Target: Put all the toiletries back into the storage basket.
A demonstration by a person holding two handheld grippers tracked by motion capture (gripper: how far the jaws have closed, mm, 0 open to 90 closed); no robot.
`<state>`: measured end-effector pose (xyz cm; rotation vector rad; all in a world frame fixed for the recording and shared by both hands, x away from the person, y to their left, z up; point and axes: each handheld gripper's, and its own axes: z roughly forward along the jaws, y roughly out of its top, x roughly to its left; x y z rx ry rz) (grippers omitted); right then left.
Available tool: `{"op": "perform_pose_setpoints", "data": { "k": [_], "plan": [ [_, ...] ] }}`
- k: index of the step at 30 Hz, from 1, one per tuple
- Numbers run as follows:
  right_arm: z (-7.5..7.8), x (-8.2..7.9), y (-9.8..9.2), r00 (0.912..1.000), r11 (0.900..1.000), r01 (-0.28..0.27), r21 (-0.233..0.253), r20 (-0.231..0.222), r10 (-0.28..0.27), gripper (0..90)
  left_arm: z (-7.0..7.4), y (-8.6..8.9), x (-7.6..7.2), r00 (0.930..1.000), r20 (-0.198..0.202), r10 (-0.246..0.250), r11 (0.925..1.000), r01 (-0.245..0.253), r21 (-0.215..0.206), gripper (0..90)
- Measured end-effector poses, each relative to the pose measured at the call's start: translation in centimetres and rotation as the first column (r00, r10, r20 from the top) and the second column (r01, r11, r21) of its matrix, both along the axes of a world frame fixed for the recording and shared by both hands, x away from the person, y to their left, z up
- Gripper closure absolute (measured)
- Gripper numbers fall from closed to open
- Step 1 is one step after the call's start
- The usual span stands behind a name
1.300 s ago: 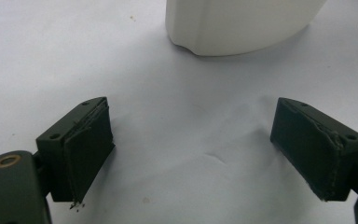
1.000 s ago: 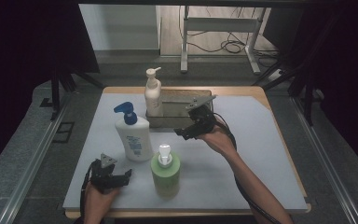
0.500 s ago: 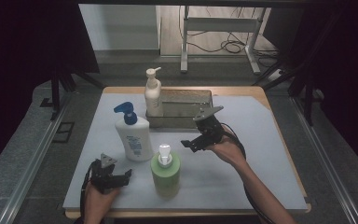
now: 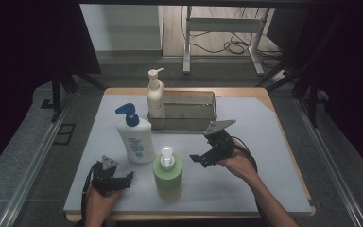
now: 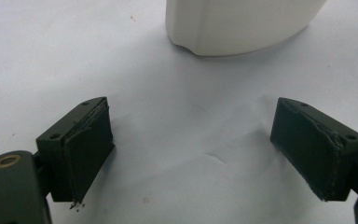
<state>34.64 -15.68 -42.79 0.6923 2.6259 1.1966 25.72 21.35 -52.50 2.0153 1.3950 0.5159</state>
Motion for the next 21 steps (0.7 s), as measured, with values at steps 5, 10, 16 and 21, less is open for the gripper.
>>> {"op": "perform_pose_setpoints", "data": {
  "k": [5,10,16,21],
  "plan": [
    [-0.6,-1.0,-0.6,0.9999,1.000,-0.011,0.013,0.006,0.011,0.0,0.0,0.0,0.0,1.0000,0.002,-0.001,1.0000,0.001,0.000,12.3],
    [-1.0,-2.0,-0.9,0.9997,1.000,-0.023,0.017,0.003,0.023,0.0,0.0,0.0,0.0,1.0000,0.001,-0.003,1.0000,0.003,0.003,12.3],
    [-1.2,-3.3,-1.0,0.9991,0.998,-0.042,0.042,-0.001,0.042,0.0,0.0,0.0,0.0,1.0000,0.001,-0.003,1.0000,0.003,0.002,12.3],
    [-1.3,-4.4,-0.7,0.9971,0.996,-0.075,0.048,-0.007,0.075,0.0,0.0,0.0,0.0,1.0000,0.000,0.000,1.0000,0.000,0.000,12.3]
  ]
}}
